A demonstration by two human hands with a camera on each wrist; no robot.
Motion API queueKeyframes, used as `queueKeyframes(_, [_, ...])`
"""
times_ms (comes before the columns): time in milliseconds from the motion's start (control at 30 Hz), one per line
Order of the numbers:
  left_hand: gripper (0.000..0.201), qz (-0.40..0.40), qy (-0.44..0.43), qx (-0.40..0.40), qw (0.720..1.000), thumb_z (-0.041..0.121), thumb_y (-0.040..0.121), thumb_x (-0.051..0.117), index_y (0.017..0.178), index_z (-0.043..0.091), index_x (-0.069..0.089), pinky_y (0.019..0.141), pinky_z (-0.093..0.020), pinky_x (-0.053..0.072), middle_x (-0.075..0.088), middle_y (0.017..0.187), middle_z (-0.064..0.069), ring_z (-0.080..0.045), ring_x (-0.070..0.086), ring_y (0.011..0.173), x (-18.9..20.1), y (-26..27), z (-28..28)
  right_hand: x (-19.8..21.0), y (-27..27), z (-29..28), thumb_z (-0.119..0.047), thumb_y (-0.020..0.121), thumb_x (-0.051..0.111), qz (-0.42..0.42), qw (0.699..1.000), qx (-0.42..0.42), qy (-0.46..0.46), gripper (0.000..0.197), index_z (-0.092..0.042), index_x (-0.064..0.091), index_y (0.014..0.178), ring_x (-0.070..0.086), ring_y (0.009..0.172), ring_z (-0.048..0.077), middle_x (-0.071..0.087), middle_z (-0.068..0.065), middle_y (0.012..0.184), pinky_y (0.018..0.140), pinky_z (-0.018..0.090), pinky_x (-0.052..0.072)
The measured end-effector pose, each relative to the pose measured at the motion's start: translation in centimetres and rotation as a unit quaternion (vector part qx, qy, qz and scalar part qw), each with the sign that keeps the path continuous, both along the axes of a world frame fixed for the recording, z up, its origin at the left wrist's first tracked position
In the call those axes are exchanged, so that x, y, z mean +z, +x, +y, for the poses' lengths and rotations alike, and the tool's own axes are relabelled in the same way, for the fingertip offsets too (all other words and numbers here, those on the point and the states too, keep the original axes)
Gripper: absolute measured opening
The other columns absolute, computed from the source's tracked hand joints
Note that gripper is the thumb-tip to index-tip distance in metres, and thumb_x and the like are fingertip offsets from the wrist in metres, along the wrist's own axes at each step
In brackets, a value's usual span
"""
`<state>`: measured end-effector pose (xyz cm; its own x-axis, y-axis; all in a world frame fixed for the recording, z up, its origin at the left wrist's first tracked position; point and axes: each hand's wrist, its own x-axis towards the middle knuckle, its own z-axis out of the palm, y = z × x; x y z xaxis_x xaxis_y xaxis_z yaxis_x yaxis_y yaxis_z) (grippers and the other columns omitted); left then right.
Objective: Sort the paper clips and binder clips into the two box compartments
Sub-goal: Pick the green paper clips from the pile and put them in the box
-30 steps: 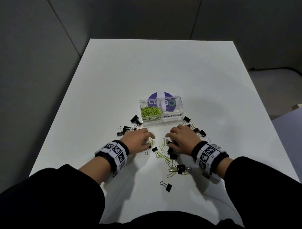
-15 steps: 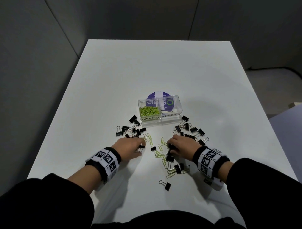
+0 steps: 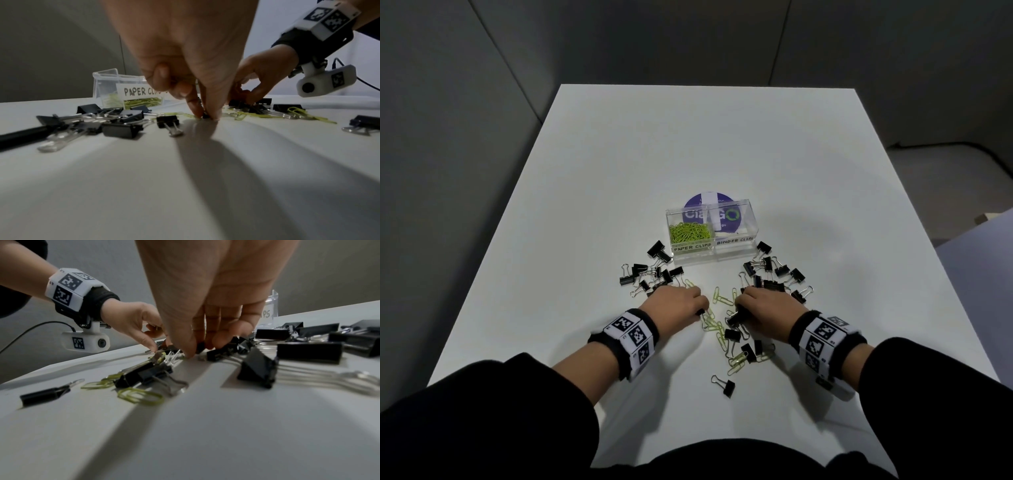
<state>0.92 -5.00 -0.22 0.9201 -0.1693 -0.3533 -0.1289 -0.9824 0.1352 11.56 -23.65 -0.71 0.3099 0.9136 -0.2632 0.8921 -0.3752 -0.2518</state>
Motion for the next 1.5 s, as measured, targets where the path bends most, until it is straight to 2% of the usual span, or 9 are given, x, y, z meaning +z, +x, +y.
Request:
queueKeyframes(133, [0.030, -0.024, -0.015, 0.011, 1.000, 0.026, 0.095, 0.042, 0.120, 0.014, 0.052, 0.072, -0.033, 0.043, 0.056, 0.116, -0.005, -0.028, 0.058, 0.099, -0.3, -1.4, 1.7, 0.3, 0.6, -0.5, -0.019, 0.083, 0.057, -0.015, 1.000, -0.013, 0.012, 0.027, -0.007, 0.056, 0.107, 0.060, 0.085, 0.028, 0.061, 0.010, 0.100, 0.063, 0.033, 0.047])
queueKeyframes(267, [0.025, -0.029, -0.023, 0.034, 0.999, 0.024, 0.091, 0.048, 0.111, 0.014, 0.058, 0.064, -0.032, 0.039, 0.060, 0.108, -0.006, -0.030, 0.061, 0.089, -0.8, -2.9, 4.0, 1.0, 1.6, -1.4, -0.025, 0.086, 0.053, -0.027, 0.999, -0.034, -0.014, 0.035, -0.010, 0.049, 0.118, 0.055, 0.099, 0.023, 0.056, 0.005, 0.113, 0.071, 0.026, 0.040])
queueKeyframes(433, [0.029, -0.059, -0.034, 0.042, 0.997, 0.020, 0.086, 0.055, 0.113, 0.016, 0.061, 0.055, -0.029, 0.040, 0.062, 0.105, -0.007, -0.028, 0.064, 0.077, -0.3, -3.1, 4.2, 1.2, 2.4, -2.6, -0.029, 0.085, 0.053, -0.029, 0.995, -0.092, -0.040, 0.035, -0.012, 0.049, 0.115, 0.053, 0.100, 0.022, 0.052, 0.005, 0.114, 0.072, 0.030, 0.044])
queueKeyframes(667, [0.039, -0.034, -0.053, -0.086, 0.994, 0.033, 0.095, 0.046, 0.128, 0.014, 0.049, 0.066, -0.029, 0.041, 0.054, 0.117, -0.008, -0.026, 0.060, 0.091, 1.1, 0.1, -2.4, 1.0, 4.2, -3.0, -0.035, 0.090, 0.051, -0.074, 0.972, -0.214, -0.058, 0.036, -0.016, 0.048, 0.119, 0.051, 0.107, 0.023, 0.054, 0.004, 0.118, 0.078, 0.033, 0.045])
queueKeyframes(767, [0.037, -0.002, -0.033, -0.121, 0.992, 0.026, 0.094, 0.048, 0.128, 0.012, 0.047, 0.067, -0.034, 0.043, 0.053, 0.114, -0.011, -0.030, 0.058, 0.091, 0.6, 0.8, -3.8, 0.7, 3.8, -2.9, -0.028, 0.083, 0.062, -0.096, 0.982, -0.160, 0.008, 0.040, -0.011, 0.054, 0.119, 0.056, 0.103, 0.031, 0.058, 0.011, 0.117, 0.082, 0.039, 0.049])
queueKeyframes(967, [0.030, -0.017, -0.023, -0.109, 0.994, 0.022, 0.094, 0.048, 0.120, 0.009, 0.054, 0.058, -0.033, 0.036, 0.057, 0.101, -0.015, -0.033, 0.060, 0.080, -0.2, 0.6, -3.8, -1.4, -0.1, -2.0, -0.036, 0.070, 0.067, -0.111, 0.993, 0.022, 0.040, 0.029, -0.022, 0.063, 0.095, 0.062, 0.069, 0.020, 0.066, 0.001, 0.085, 0.055, 0.031, 0.052])
queueKeyframes(1100, [0.030, -0.032, -0.038, -0.147, 0.988, 0.013, 0.073, 0.073, 0.100, 0.022, 0.066, 0.044, -0.022, 0.029, 0.058, 0.075, -0.008, -0.027, 0.057, 0.050, -0.4, 0.1, -3.6, -2.1, -0.5, -1.2, -0.026, 0.056, 0.082, -0.105, 0.994, 0.016, 0.041, 0.033, -0.019, 0.064, 0.083, 0.061, 0.061, 0.024, 0.063, 0.003, 0.076, 0.049, 0.031, 0.050])
queueKeyframes(1367, [0.043, -0.013, -0.048, -0.118, 0.992, 0.013, 0.091, 0.048, 0.132, 0.026, 0.047, 0.060, -0.033, 0.035, 0.054, 0.111, -0.013, -0.033, 0.060, 0.079, -0.2, 0.3, -4.3, -1.6, 0.9, -1.9, -0.019, 0.051, 0.085, -0.130, 0.991, 0.006, 0.042, 0.034, -0.017, 0.064, 0.078, 0.062, 0.061, 0.023, 0.065, 0.002, 0.073, 0.050, 0.028, 0.050])
queueKeyframes(1500, [0.042, 0.017, -0.056, -0.069, 0.996, 0.029, 0.091, 0.047, 0.132, 0.021, 0.042, 0.070, -0.033, 0.042, 0.051, 0.122, -0.007, -0.029, 0.059, 0.093, 0.0, 0.2, -4.6, -0.6, 0.8, -3.2, -0.033, 0.076, 0.053, -0.074, 0.993, 0.034, 0.088, 0.018, -0.020, 0.060, 0.086, 0.062, 0.066, 0.019, 0.065, -0.001, 0.078, 0.056, 0.026, 0.049])
